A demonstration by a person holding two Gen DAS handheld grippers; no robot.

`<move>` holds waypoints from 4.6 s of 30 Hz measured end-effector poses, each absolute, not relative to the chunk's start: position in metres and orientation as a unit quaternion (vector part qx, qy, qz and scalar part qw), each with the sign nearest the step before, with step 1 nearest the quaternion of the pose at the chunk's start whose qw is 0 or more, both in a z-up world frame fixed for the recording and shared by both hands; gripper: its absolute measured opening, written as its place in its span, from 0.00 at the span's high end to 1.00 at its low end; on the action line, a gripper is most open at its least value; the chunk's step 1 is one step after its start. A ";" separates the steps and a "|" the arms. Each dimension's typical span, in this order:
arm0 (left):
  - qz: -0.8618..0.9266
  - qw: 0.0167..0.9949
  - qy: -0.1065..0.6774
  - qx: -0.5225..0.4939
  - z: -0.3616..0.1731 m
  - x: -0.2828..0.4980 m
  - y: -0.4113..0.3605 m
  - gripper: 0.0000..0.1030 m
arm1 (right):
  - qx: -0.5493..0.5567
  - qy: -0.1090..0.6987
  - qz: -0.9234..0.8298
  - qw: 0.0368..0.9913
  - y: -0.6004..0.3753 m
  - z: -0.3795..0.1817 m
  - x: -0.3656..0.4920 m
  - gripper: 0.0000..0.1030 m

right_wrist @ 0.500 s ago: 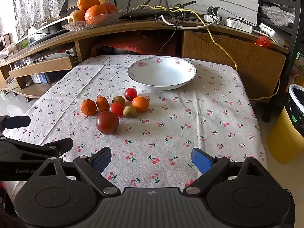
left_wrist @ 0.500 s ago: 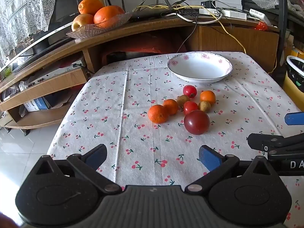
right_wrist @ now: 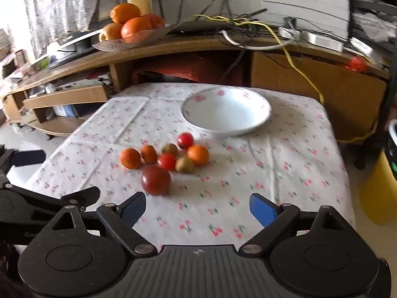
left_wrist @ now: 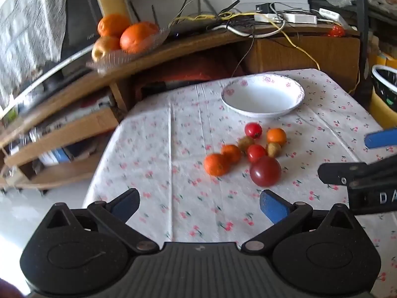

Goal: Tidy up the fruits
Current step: 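Move both grippers toward the cluster of fruits on the cloth, then grasp the dark red tomato with the right gripper while the left grasps an orange tangerine, then carry the tomato and tangerine in both grippers over the white bowl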

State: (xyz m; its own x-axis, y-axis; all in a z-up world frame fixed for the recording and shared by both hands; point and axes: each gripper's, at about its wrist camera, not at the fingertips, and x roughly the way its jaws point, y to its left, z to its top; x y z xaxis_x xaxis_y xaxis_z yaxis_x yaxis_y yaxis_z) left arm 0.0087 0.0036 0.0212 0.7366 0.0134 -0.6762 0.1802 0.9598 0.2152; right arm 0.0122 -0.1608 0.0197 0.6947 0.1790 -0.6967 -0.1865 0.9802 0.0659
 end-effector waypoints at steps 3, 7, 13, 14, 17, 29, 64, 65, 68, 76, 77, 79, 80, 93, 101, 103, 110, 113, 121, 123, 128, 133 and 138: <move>-0.065 0.917 0.365 0.148 0.023 0.020 0.009 0.00 | -0.022 0.387 0.119 0.914 -0.155 0.020 0.025 0.22; -0.094 0.906 0.374 0.178 0.017 0.033 0.013 0.00 | -0.035 0.414 0.151 0.897 -0.146 0.012 0.043 0.31; -0.141 0.890 0.391 0.188 0.004 0.055 0.020 0.00 | -0.046 0.437 0.196 0.877 -0.134 0.002 0.061 0.41; -0.149 0.887 0.397 0.183 0.002 0.058 0.022 0.02 | -0.046 0.439 0.201 0.874 -0.133 0.000 0.064 0.41; -0.161 0.880 0.408 0.183 -0.002 0.067 0.024 0.07 | -0.046 0.451 0.218 0.864 -0.128 -0.005 0.076 0.44; -0.200 0.856 0.444 0.172 -0.022 0.097 0.029 0.23 | -0.020 0.498 0.252 0.829 -0.123 -0.026 0.105 0.67; -0.205 0.845 0.472 0.145 -0.030 0.129 0.004 0.60 | -0.009 0.511 0.213 0.833 -0.154 -0.023 0.102 0.64; -0.204 0.846 0.471 0.146 -0.030 0.128 0.003 0.60 | -0.010 0.510 0.213 0.833 -0.153 -0.024 0.103 0.64; -0.204 0.846 0.469 0.147 -0.030 0.129 0.002 0.60 | -0.010 0.508 0.212 0.835 -0.151 -0.025 0.104 0.63; -0.206 0.847 0.472 0.130 -0.030 0.130 0.007 0.60 | -0.015 0.510 0.211 0.834 -0.145 -0.028 0.107 0.63; -0.205 0.847 0.472 0.130 -0.030 0.130 0.006 0.60 | -0.017 0.509 0.210 0.834 -0.144 -0.028 0.108 0.63; -0.204 0.846 0.474 0.132 -0.030 0.130 0.005 0.60 | -0.017 0.509 0.208 0.835 -0.141 -0.029 0.110 0.63; -0.203 0.846 0.474 0.131 -0.030 0.130 0.005 0.60 | -0.018 0.508 0.207 0.836 -0.140 -0.029 0.111 0.62; -0.206 0.840 0.488 0.119 -0.028 0.129 0.005 0.62 | 0.008 0.509 0.197 0.838 -0.148 -0.023 0.105 0.68; -0.222 0.837 0.485 0.121 -0.018 0.120 -0.003 0.62 | 0.017 0.498 0.191 0.846 -0.151 -0.012 0.104 0.68; -0.224 0.840 0.480 0.120 -0.014 0.120 -0.005 0.62 | 0.018 0.493 0.189 0.849 -0.153 -0.007 0.104 0.68; -0.230 0.846 0.467 0.119 -0.003 0.129 -0.018 0.62 | 0.027 0.478 0.177 0.860 -0.165 0.004 0.109 0.68; -0.226 0.849 0.460 0.130 0.001 0.135 -0.028 0.62 | 0.028 0.473 0.167 0.865 -0.170 0.007 0.115 0.68; -0.217 0.864 0.435 0.128 0.018 0.159 -0.046 0.62 | 0.040 0.449 0.144 0.881 -0.189 0.021 0.138 0.67; -0.215 0.867 0.429 0.132 0.020 0.167 -0.052 0.63 | 0.042 0.444 0.138 0.884 -0.193 0.022 0.145 0.67; -0.208 0.870 0.426 0.133 0.017 0.188 -0.061 0.63 | 0.054 0.441 0.127 0.887 -0.203 0.019 0.164 0.67; -0.199 0.871 0.427 0.142 0.008 0.204 -0.068 0.64 | 0.052 0.442 0.128 0.886 -0.206 0.011 0.180 0.67; -0.197 0.868 0.433 0.145 -0.002 0.212 -0.070 0.64 | 0.046 0.445 0.132 0.884 -0.207 0.003 0.190 0.67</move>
